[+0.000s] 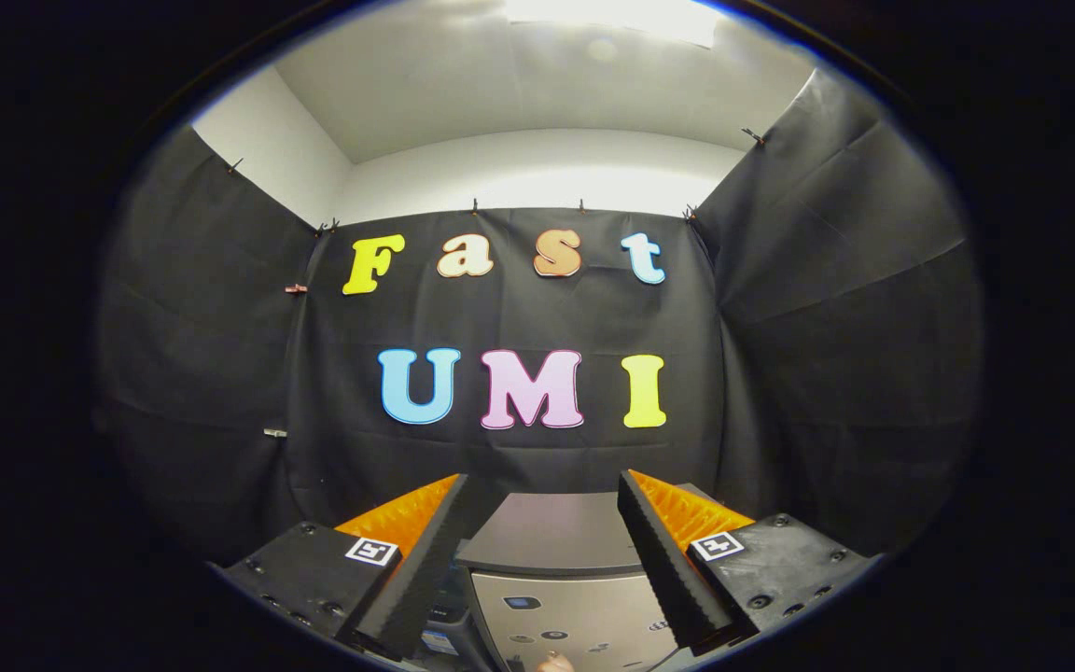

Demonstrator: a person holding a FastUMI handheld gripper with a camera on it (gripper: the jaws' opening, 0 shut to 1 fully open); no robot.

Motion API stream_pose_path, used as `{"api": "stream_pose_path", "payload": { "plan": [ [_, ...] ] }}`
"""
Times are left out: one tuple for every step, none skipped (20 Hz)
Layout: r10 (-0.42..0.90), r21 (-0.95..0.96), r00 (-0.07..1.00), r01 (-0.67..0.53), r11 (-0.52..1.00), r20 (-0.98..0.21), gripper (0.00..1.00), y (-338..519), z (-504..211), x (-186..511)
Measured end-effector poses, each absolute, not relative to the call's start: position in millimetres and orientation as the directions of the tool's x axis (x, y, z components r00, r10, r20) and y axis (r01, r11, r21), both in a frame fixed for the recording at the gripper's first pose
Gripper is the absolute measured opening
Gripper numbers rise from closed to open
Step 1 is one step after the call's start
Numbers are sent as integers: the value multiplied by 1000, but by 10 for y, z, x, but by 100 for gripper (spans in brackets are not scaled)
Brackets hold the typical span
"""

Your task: Put the clothes into the washing machine and then close the washing machine lid.

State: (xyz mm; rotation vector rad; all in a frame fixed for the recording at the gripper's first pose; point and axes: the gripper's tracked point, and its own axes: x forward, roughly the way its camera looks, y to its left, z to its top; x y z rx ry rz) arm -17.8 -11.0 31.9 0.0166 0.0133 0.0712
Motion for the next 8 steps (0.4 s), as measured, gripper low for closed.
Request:
{"api": "stream_pose_path", "payload": {
  "plan": [
    [69, 19, 998, -69, 997, -13, 98, -125, 318, -173],
    [67, 19, 998, -67, 998, -15, 98, -130, 314, -172],
    [67, 18, 998, -66, 998, -16, 98, -135, 310, -174],
    [65, 16, 998, -65, 998, -18, 98, -140, 303, -173],
    [65, 13, 998, -65, 998, -19, 98, -150, 297, -177],
    [65, 11, 998, -65, 998, -20, 98, -142, 293, -173],
    [67, 9, 998, -67, 998, -19, 98, -132, 301, -167],
    [69, 8, 997, -69, 998, -18, 98, -130, 310, -173]
  ]
}}
